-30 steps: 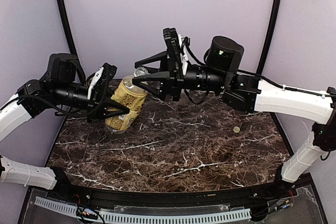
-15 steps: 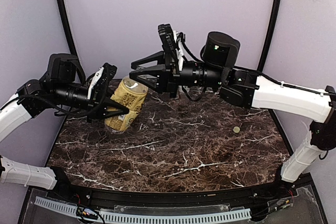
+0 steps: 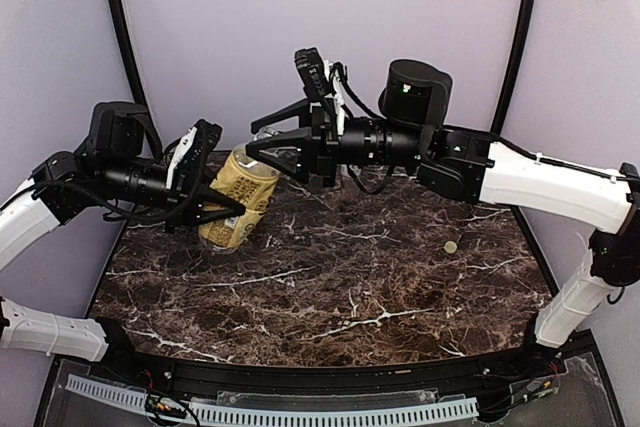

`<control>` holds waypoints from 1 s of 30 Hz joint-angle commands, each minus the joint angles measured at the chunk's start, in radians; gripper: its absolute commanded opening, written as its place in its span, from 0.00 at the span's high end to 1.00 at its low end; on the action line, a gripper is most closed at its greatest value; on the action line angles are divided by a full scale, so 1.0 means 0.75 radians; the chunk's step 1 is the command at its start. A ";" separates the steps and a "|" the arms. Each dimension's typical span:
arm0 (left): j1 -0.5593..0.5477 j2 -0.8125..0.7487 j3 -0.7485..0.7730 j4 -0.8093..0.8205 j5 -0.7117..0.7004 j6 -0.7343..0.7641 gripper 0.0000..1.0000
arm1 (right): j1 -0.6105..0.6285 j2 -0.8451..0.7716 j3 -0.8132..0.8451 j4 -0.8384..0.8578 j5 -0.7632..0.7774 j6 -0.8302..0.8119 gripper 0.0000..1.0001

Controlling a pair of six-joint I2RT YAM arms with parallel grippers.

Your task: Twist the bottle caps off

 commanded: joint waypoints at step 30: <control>0.030 -0.080 -0.055 0.013 -0.149 0.035 0.01 | -0.244 -0.302 0.045 -0.853 1.275 -0.007 1.00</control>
